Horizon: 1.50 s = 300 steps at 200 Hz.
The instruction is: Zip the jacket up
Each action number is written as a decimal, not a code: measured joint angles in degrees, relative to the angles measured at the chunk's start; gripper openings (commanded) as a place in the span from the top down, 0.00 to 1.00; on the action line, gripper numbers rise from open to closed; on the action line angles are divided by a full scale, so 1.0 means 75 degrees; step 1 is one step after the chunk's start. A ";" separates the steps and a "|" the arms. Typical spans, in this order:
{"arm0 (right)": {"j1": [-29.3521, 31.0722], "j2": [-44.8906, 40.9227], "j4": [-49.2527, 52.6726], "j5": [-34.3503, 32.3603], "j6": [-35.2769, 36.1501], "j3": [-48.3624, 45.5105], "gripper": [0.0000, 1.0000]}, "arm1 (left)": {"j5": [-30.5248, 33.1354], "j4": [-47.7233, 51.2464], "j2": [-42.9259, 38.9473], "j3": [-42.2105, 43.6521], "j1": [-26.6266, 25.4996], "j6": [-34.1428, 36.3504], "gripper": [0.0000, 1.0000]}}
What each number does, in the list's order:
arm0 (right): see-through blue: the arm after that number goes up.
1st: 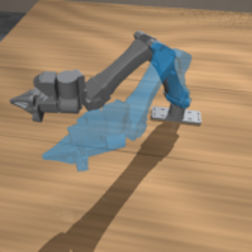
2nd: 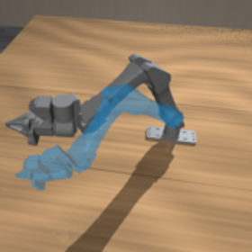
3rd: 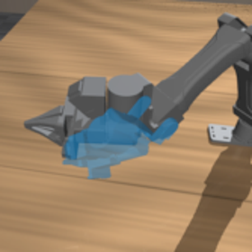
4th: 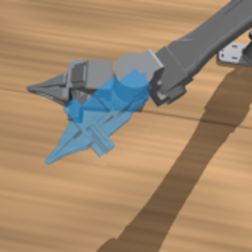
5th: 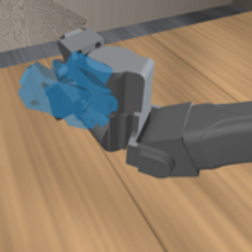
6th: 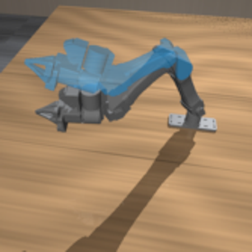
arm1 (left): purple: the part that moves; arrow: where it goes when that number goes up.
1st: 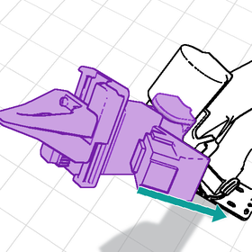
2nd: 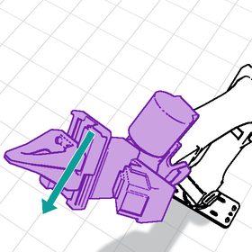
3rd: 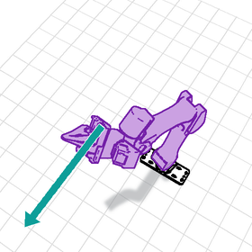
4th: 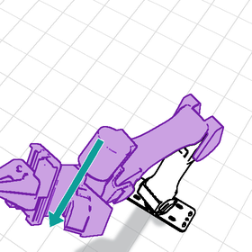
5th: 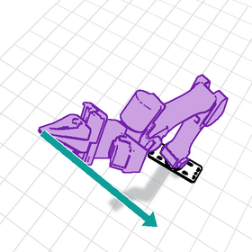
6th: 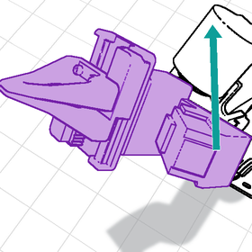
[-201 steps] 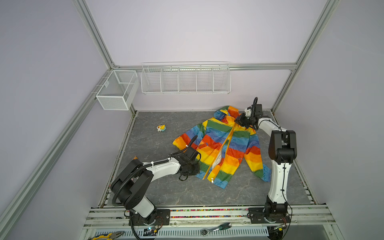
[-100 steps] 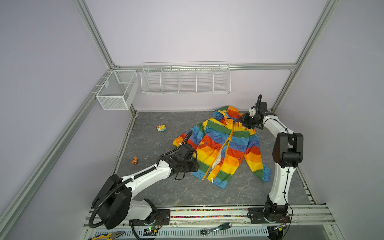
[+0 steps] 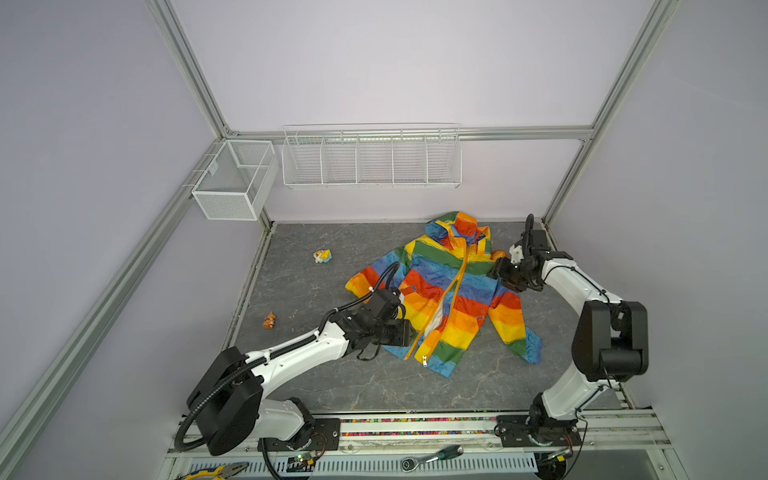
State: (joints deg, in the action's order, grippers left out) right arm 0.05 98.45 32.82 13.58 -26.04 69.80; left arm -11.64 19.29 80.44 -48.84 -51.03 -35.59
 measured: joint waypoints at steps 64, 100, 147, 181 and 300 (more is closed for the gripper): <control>0.0003 0.1122 -0.0251 0.0137 -0.0020 -0.0207 0.51 | -0.0230 -0.0347 0.1772 -0.1349 -0.0498 0.0219 0.54; 0.0003 0.1463 -0.0323 0.0160 -0.0134 0.0047 0.72 | -0.0195 -0.0326 0.2541 -0.2046 -0.0504 0.0356 0.54; -0.0070 0.1801 -0.0259 0.0087 -0.0184 0.0449 0.91 | -0.0023 -0.0041 0.3564 -0.2958 -0.0498 0.0493 0.57; -0.0251 0.1891 -0.0119 -0.0102 -0.0119 0.0711 0.81 | -0.0023 0.0154 0.4001 -0.3620 -0.0455 0.0577 0.57; -0.0119 -0.1148 0.0376 -0.0213 -0.0073 0.0067 0.68 | -0.0376 0.0764 0.5429 -0.5560 -0.0271 0.0921 0.80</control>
State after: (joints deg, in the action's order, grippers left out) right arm -0.84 89.84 35.64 11.99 -26.59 70.30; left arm -14.46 25.02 121.16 -90.54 -53.06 -28.69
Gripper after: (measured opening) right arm 0.356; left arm 0.210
